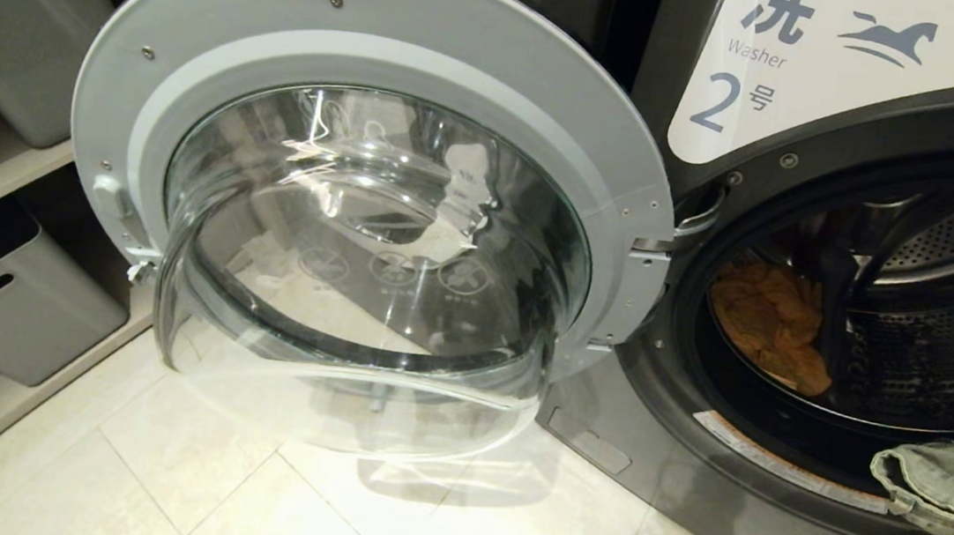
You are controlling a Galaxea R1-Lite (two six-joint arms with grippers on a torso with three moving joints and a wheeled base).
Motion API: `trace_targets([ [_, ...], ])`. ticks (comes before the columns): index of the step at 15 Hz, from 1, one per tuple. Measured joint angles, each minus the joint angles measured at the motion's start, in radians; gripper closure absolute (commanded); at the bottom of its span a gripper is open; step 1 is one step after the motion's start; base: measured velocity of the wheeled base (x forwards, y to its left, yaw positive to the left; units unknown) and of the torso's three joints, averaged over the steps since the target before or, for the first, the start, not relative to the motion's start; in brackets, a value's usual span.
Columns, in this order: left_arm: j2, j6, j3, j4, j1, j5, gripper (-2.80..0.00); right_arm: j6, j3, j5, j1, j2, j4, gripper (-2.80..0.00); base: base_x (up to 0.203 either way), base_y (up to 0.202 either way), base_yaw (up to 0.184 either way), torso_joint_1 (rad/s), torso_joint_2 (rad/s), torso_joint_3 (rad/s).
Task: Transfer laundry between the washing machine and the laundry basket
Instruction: Pick a cloth and place it into the basket
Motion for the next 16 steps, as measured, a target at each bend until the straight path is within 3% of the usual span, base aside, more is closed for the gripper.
trace_targets([
  [3, 0.0, 0.0, 0.0, 0.0, 0.0, 0.0, 0.0, -0.002, 0.042, 0.029, -0.012, 0.007, -0.001, 0.0, 0.0, 0.0, 0.0, 0.0, 0.0, 0.0],
  [6, 0.0, 0.0, 0.0, 0.0, 0.0, 0.0, 0.0, -0.065, 0.074, 0.132, -0.014, 0.016, -0.006, 0.0, 0.0, 0.0, 0.0, 0.0, 0.0, 0.0],
  [9, 0.0, 0.0, 0.0, 0.0, 0.0, 0.0, 0.0, -0.101, 0.043, 0.147, -0.012, 0.016, -0.027, 0.0, 0.0, 0.0, 0.0, 0.0, 0.0, 0.0],
  [13, 0.0, 0.0, 0.0, 0.0, 0.0, 0.0, 0.0, -0.244, 0.061, 0.188, -0.006, -0.003, -0.209, 0.0, 0.0, 0.0, 0.0, 0.0, 0.0, 0.0],
  [16, 0.0, 0.0, 0.0, 0.0, 0.0, 0.0, 0.0, -0.251, 0.077, 0.192, 0.011, -0.013, -0.216, 0.0, 0.0, 0.0, 0.0, 0.0, 0.0, 0.0],
])
